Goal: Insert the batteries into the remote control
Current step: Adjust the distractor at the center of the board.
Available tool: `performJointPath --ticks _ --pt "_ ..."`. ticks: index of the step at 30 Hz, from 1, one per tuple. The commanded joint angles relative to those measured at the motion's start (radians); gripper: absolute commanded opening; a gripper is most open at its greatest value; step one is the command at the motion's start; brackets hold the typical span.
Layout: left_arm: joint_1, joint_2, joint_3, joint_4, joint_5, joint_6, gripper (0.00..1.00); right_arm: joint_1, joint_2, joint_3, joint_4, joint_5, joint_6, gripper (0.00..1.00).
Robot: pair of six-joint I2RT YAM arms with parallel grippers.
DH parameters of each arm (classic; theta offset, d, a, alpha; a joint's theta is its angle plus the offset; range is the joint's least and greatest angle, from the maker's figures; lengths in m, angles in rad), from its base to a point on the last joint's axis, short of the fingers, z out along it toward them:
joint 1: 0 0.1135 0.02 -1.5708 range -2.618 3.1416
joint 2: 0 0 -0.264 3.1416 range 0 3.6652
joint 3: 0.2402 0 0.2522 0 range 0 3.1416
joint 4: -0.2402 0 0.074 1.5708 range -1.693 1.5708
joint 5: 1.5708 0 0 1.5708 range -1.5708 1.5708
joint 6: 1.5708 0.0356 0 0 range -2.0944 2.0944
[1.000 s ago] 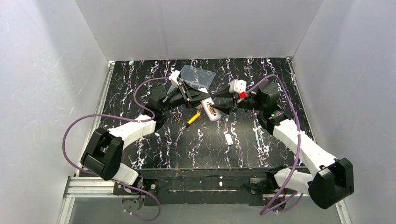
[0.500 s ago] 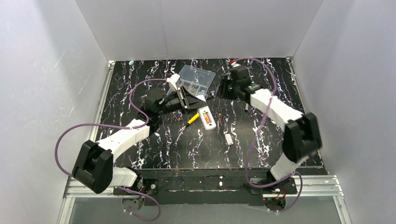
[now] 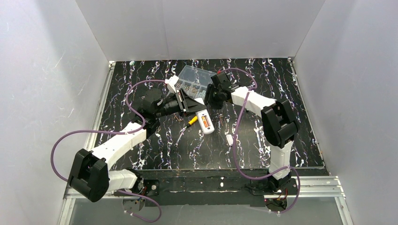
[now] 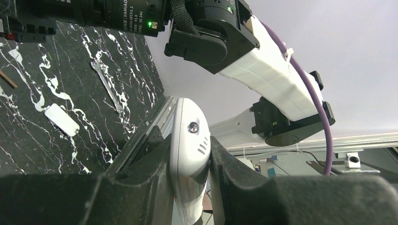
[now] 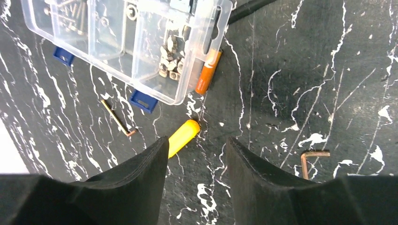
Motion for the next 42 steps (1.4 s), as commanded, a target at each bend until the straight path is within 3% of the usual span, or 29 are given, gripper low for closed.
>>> performJointPath --ticks 1,9,24,42 --pt "0.005 -0.048 0.043 0.039 0.032 0.021 0.0 0.002 0.032 0.027 0.028 0.029 0.081 0.56" --pt "0.007 -0.047 0.042 0.037 0.032 0.02 0.0 0.004 0.067 0.063 -0.002 0.094 0.09 0.5" --pt "0.017 -0.06 0.031 0.03 0.039 0.018 0.0 0.017 0.177 0.2 -0.062 0.137 0.119 0.49" --pt "0.027 -0.051 0.022 0.041 0.045 0.006 0.0 0.028 0.23 0.234 -0.056 0.144 0.097 0.42"
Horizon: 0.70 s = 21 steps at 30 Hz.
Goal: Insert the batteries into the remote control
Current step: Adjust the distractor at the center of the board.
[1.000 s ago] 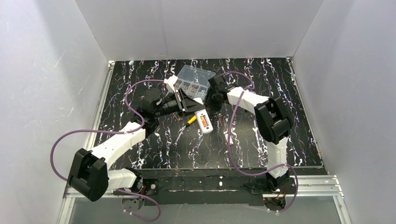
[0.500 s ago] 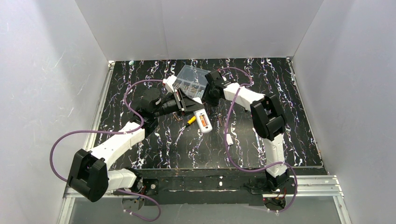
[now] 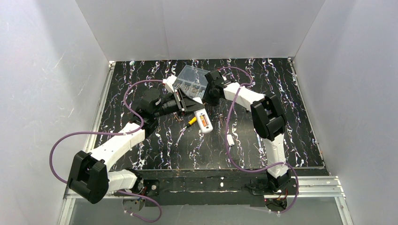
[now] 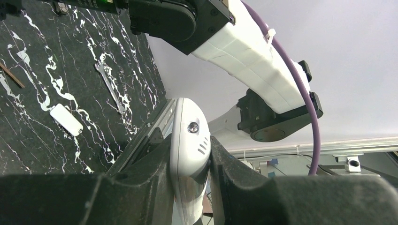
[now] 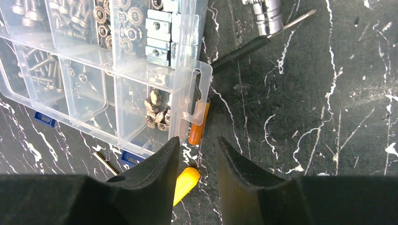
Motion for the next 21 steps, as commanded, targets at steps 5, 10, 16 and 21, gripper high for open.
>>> performJointPath --ticks 5,10,16,21 --pt "0.011 -0.033 0.019 0.068 0.043 -0.001 0.0 0.023 0.073 0.062 0.038 -0.001 -0.03 0.44" --pt "0.013 -0.036 0.018 0.066 0.043 -0.003 0.0 0.025 0.066 0.063 0.038 0.016 -0.043 0.45" --pt "0.012 -0.036 0.017 0.068 0.04 -0.005 0.0 0.025 -0.011 -0.005 0.038 0.063 -0.051 0.45" --pt "0.012 -0.037 0.015 0.071 0.04 -0.008 0.0 0.025 -0.099 -0.09 0.073 0.098 -0.064 0.45"
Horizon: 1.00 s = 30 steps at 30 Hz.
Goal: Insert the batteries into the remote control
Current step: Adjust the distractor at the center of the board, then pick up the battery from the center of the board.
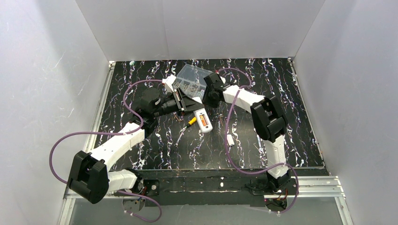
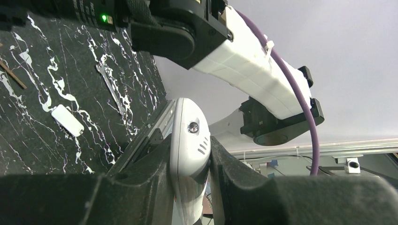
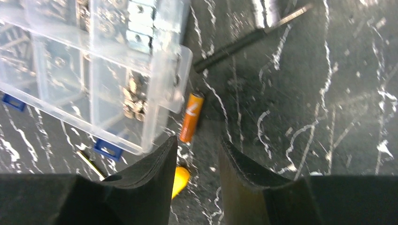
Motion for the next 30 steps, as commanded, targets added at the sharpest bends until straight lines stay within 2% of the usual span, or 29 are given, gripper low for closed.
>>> performJointPath --ticks 1,6,30 --pt "0.005 -0.037 0.014 0.073 0.038 -0.005 0.0 0.009 -0.096 -0.064 0.025 0.06 -0.025 0.45" --pt "0.005 -0.031 0.017 0.081 0.038 -0.012 0.0 0.009 -0.098 -0.077 0.021 0.063 -0.019 0.45" --pt "0.009 -0.049 0.009 0.069 0.044 -0.009 0.0 0.008 0.069 0.111 -0.065 0.057 -0.02 0.46"
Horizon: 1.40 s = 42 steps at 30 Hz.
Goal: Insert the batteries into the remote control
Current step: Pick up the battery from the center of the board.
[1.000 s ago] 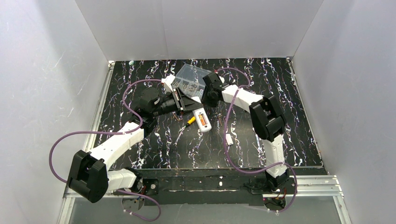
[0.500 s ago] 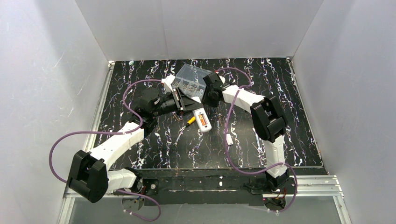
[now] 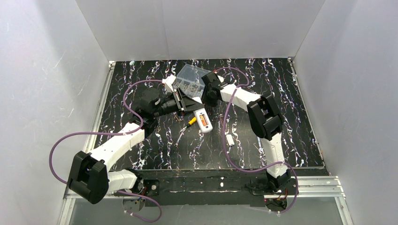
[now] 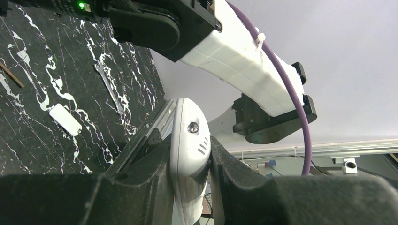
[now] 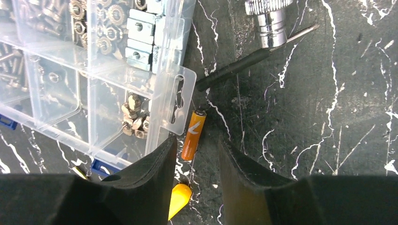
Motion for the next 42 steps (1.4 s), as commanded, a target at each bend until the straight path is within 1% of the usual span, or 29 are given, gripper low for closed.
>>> performJointPath --ticks 1,5,8,12,19,23,24,26,28,30,34,36,38,42 --pt "0.009 -0.047 0.008 0.069 0.042 0.003 0.0 0.004 0.038 0.077 -0.049 0.024 -0.013 0.46" --pt "0.012 -0.05 0.007 0.067 0.042 0.002 0.0 0.004 0.07 0.106 -0.091 0.041 -0.022 0.45" --pt "0.013 -0.049 0.005 0.069 0.04 0.002 0.0 0.01 0.103 0.141 -0.139 0.071 -0.053 0.42" --pt "0.015 -0.048 0.005 0.07 0.04 0.002 0.0 0.027 0.14 0.176 -0.203 0.154 -0.116 0.38" --pt "0.017 -0.041 -0.002 0.084 0.031 -0.006 0.0 0.042 0.125 0.131 -0.227 0.186 -0.173 0.31" --pt "0.018 -0.038 -0.002 0.09 0.031 -0.01 0.0 0.042 0.073 0.056 -0.217 0.194 -0.201 0.24" --pt "0.019 -0.036 -0.001 0.088 0.031 -0.01 0.0 0.042 0.052 0.03 -0.208 0.193 -0.208 0.22" --pt "0.018 -0.035 -0.001 0.088 0.031 -0.01 0.0 0.042 -0.008 -0.038 -0.179 0.178 -0.225 0.13" --pt "0.019 -0.033 -0.001 0.09 0.031 -0.01 0.0 0.04 -0.101 -0.14 -0.09 0.151 -0.23 0.05" --pt "0.019 -0.03 0.0 0.092 0.031 -0.011 0.0 0.024 -0.204 -0.244 0.008 0.098 -0.221 0.01" --pt "0.019 -0.027 0.003 0.094 0.031 -0.011 0.0 -0.027 -0.389 -0.411 0.197 -0.071 -0.213 0.01" --pt "0.019 -0.025 0.005 0.092 0.032 -0.009 0.0 -0.048 -0.49 -0.485 0.299 -0.149 -0.233 0.01" --pt "0.019 -0.023 0.007 0.092 0.034 -0.004 0.0 -0.063 -0.591 -0.544 0.383 -0.264 -0.272 0.01" --pt "0.021 -0.012 0.016 0.086 0.038 0.001 0.0 -0.085 -0.749 -0.614 0.446 -0.382 -0.301 0.01"
